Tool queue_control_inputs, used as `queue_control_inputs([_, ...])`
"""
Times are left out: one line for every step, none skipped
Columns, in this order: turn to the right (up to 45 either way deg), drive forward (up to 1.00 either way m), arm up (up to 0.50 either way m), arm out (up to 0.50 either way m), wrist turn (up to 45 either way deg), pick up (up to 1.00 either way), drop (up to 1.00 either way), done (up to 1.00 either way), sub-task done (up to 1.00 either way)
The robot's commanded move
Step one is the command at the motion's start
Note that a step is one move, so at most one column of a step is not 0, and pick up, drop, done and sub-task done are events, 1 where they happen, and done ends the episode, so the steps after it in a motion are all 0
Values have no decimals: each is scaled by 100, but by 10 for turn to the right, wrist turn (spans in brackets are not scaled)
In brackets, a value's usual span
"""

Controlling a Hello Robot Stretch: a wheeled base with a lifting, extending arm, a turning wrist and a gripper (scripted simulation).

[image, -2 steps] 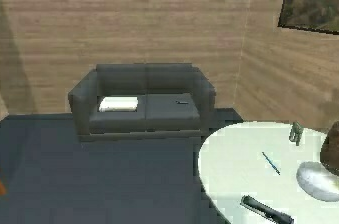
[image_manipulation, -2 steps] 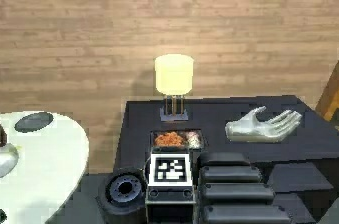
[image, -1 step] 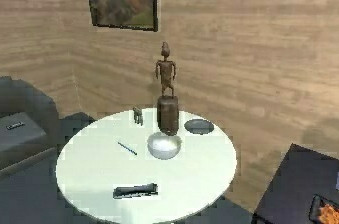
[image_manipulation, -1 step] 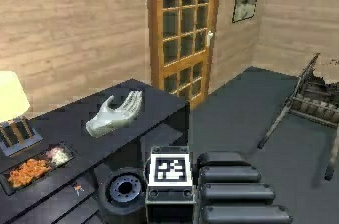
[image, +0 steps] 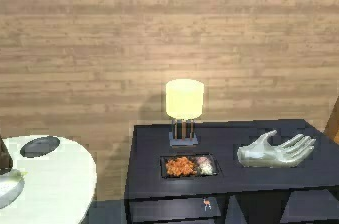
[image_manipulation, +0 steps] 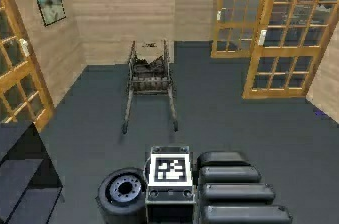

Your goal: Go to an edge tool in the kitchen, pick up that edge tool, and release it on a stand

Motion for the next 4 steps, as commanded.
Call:
queue_control_inputs([120, 0, 0, 0, 0, 0, 0, 0, 0])
queue_control_inputs([-450, 0, 0, 0, 0, 0, 0, 0, 0])
queue_control_inputs([-450, 0, 0, 0, 0, 0, 0, 0, 0])
queue_control_inputs([0, 0, 0, 48, 0, 0, 0, 0, 0])
